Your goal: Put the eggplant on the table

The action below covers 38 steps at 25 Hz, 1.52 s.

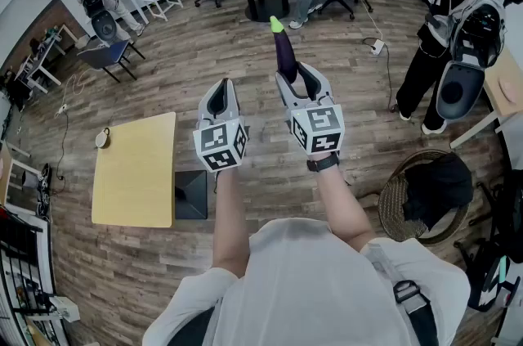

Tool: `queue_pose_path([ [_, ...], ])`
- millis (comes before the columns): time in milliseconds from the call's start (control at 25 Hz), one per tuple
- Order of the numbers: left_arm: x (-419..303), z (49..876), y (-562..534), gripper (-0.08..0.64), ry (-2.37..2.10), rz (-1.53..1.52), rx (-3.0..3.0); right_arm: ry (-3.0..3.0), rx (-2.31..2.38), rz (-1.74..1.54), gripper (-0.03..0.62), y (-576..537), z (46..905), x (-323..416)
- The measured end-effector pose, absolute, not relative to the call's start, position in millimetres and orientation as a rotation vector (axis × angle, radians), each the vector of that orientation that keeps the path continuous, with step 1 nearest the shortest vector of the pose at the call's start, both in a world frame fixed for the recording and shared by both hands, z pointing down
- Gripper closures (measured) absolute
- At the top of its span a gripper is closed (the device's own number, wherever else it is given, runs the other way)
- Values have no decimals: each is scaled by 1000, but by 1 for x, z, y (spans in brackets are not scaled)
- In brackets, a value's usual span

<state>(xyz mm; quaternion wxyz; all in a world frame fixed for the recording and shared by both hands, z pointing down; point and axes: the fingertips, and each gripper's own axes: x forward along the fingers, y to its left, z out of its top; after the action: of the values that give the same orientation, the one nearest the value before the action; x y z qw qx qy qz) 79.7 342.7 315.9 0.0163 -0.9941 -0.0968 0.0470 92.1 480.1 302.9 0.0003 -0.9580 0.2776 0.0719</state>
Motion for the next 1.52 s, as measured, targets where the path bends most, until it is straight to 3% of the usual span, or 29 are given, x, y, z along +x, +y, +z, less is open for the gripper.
queue_pose_path([
  [1000,56,344,410,551,-287,58,-3100,972,-2908,207,397,541,326,73],
  [1520,93,361,362,551,-147,58,-3116,1131,-2840,187,397,486,341,119],
])
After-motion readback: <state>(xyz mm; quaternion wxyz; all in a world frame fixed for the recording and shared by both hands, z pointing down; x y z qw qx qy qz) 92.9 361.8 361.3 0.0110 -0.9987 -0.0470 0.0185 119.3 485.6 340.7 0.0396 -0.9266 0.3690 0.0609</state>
